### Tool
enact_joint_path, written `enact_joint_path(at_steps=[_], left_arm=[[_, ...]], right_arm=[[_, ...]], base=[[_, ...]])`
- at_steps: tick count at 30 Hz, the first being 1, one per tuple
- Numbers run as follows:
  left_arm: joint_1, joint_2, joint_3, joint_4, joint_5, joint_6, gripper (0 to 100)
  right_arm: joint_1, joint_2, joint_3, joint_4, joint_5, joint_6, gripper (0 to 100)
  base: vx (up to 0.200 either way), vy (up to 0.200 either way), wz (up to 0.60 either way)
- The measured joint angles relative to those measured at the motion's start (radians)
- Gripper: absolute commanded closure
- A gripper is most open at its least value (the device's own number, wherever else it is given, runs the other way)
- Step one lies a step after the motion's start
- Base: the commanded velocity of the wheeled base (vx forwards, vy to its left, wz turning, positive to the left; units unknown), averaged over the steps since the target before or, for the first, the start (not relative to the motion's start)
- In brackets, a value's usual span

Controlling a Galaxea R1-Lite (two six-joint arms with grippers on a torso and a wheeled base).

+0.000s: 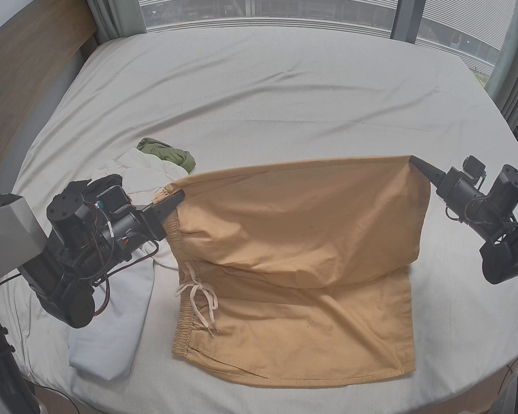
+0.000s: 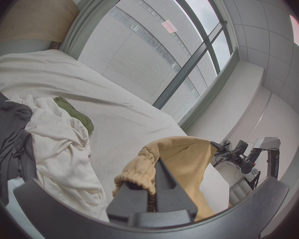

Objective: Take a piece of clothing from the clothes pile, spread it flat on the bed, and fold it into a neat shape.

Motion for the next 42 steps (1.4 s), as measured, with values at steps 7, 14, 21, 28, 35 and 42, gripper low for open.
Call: enact_joint_path(at_steps=[7,14,21,28,35,42], left_arm=[[0.006,0.051,-0.053,0.000,0.043,-0.001,100],[0.007,0.094,-0.095,0.000,0.048,-0.005,100],[0.007,0.121,-0.137,0.000,0.050,-0.030,100],[0.008,0.138,-0.179,0.001,0.051,-0.059,100],[0.007,0.158,-0.222,0.000,0.051,-0.064,0],[0.007,0.203,-0.269,0.001,0.131,-0.064,0]], right_arm=[[-0.002,0.042,-0.041,-0.001,0.001,0.000,100],[-0.011,0.089,-0.085,-0.002,0.001,0.000,100],[-0.013,0.127,-0.121,-0.003,0.002,0.000,100],[-0.012,0.157,-0.141,-0.008,0.033,0.000,100],[-0.012,0.180,-0.174,-0.009,0.041,0.000,0],[-0.015,0.203,-0.203,-0.010,0.015,-0.001,0]], base=[[0.000,0.000,0.00],[0.000,0.000,0.00],[0.000,0.000,0.00],[0.000,0.000,0.00],[0.000,0.000,0.00],[0.000,0.000,0.00]])
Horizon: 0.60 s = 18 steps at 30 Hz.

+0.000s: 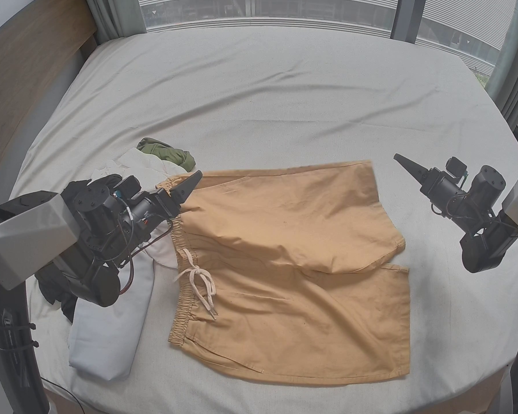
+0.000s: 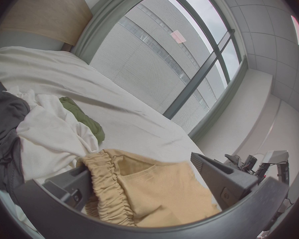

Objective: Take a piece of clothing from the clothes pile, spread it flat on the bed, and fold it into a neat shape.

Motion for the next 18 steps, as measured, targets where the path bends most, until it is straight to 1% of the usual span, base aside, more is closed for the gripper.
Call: enact_joint_path(at_steps=[4,10,13,18], left_arm=[[0.000,0.017,-0.006,0.000,0.016,0.000,0],[-0.001,0.024,0.009,0.003,0.027,0.000,0],[-0.001,0.021,0.046,0.004,0.031,0.000,0],[0.006,-0.003,0.154,0.004,0.031,0.002,0]], right_arm=[[-0.009,0.001,0.027,-0.001,-0.005,-0.005,0],[-0.029,-0.032,0.120,-0.002,-0.005,-0.017,0],[-0.037,-0.060,0.180,-0.003,-0.001,-0.029,0],[-0.047,-0.111,0.282,-0.003,0.003,-0.059,0]], base=[[0.000,0.000,0.00],[0.000,0.000,0.00],[0.000,0.000,0.00],[0.000,0.000,0.00]])
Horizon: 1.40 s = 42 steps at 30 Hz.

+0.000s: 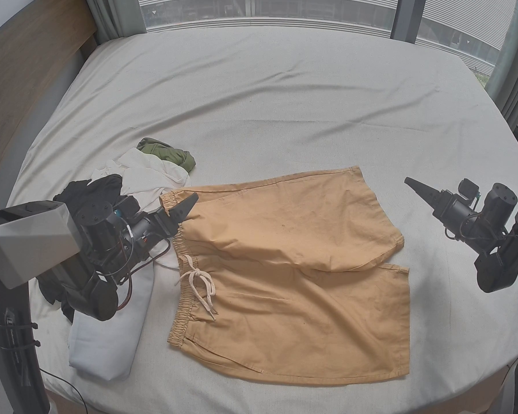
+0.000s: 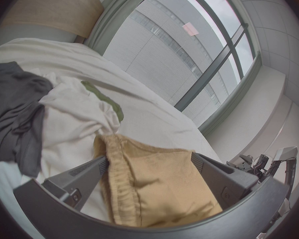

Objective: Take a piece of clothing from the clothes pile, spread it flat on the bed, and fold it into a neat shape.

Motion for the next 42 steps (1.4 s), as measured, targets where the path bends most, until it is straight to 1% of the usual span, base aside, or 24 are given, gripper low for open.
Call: enact_joint_path(at_steps=[5,10,12,13,14,15,17,19,21,26,32,37,42], left_arm=[[0.014,-0.056,0.128,-0.002,-0.018,0.006,0],[0.030,-0.130,0.250,-0.005,-0.072,0.007,0],[0.034,-0.158,0.298,-0.005,-0.105,0.007,0],[0.038,-0.187,0.343,-0.005,-0.150,0.007,0],[0.039,-0.196,0.357,-0.005,-0.165,0.007,0],[0.043,-0.229,0.402,-0.005,-0.214,0.007,0],[0.049,-0.259,0.444,-0.005,-0.249,0.007,0],[0.060,-0.292,0.497,-0.005,-0.291,0.009,0],[0.069,-0.319,0.547,-0.005,-0.317,0.022,0],[0.080,-0.347,0.637,-0.003,-0.336,0.084,0],[0.082,-0.351,0.705,0.000,-0.339,0.110,0],[0.078,-0.315,0.721,0.000,-0.336,0.123,0],[0.075,-0.242,0.723,-0.002,-0.330,0.142,0]], right_arm=[[-0.003,-0.057,0.104,0.000,0.006,-0.030,0],[0.000,-0.117,0.178,0.000,0.009,-0.041,0],[0.001,-0.136,0.199,-0.001,0.009,-0.043,0],[0.001,-0.149,0.216,-0.001,0.010,-0.043,0],[0.001,-0.155,0.224,-0.001,0.010,-0.043,0],[0.002,-0.170,0.244,-0.001,0.012,-0.046,0],[0.002,-0.181,0.261,-0.001,0.015,-0.055,0],[0.002,-0.194,0.280,0.000,0.019,-0.078,0],[0.003,-0.204,0.294,0.000,0.021,-0.103,0],[0.006,-0.212,0.308,0.001,0.023,-0.120,0],[0.008,-0.213,0.311,0.001,0.023,-0.124,0],[0.006,-0.210,0.308,0.001,0.023,-0.124,0],[0.004,-0.196,0.306,0.000,0.023,-0.124,0]], base=[[0.000,0.000,0.00],[0.000,0.000,0.00],[0.000,0.000,0.00],[0.000,0.000,0.00],[0.000,0.000,0.00],[0.000,0.000,0.00],[0.000,0.000,0.00],[0.000,0.000,0.00],[0.000,0.000,0.00],[0.000,0.000,0.00],[0.000,0.000,0.00],[0.000,0.000,0.00],[0.000,0.000,0.00]])
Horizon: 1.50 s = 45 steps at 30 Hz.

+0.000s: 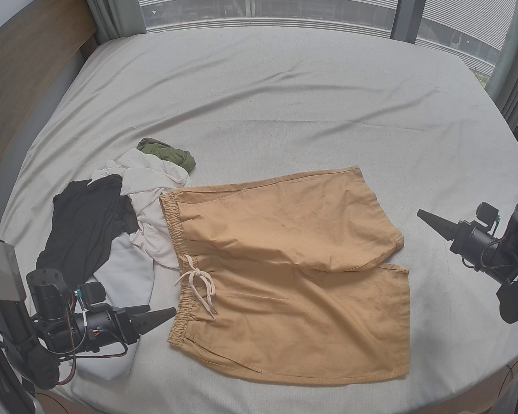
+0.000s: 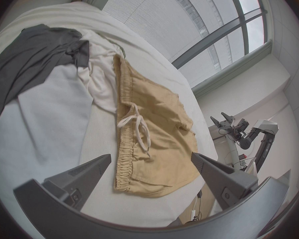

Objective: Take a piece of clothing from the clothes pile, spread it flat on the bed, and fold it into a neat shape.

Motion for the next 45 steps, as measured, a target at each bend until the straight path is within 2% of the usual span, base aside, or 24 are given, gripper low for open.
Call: enact_joint_path(at_steps=[16,38,39,45], left_arm=[[-0.018,0.211,0.001,-0.002,0.004,0.098,0],[-0.053,0.320,-0.059,-0.003,0.003,0.096,0],[-0.053,0.321,-0.060,-0.003,0.003,0.096,100],[-0.052,0.328,-0.071,-0.002,0.006,0.096,100]], right_arm=[[-0.006,0.032,-0.013,-0.001,0.000,0.000,0],[-0.007,0.034,-0.014,-0.001,0.000,0.001,0],[-0.007,0.034,-0.014,-0.001,0.000,0.002,0],[-0.006,0.035,-0.012,-0.001,0.000,0.001,0]], base=[[0.000,0.000,0.00],[0.000,0.000,0.00],[0.000,0.000,0.00],[0.000,0.000,0.00]])
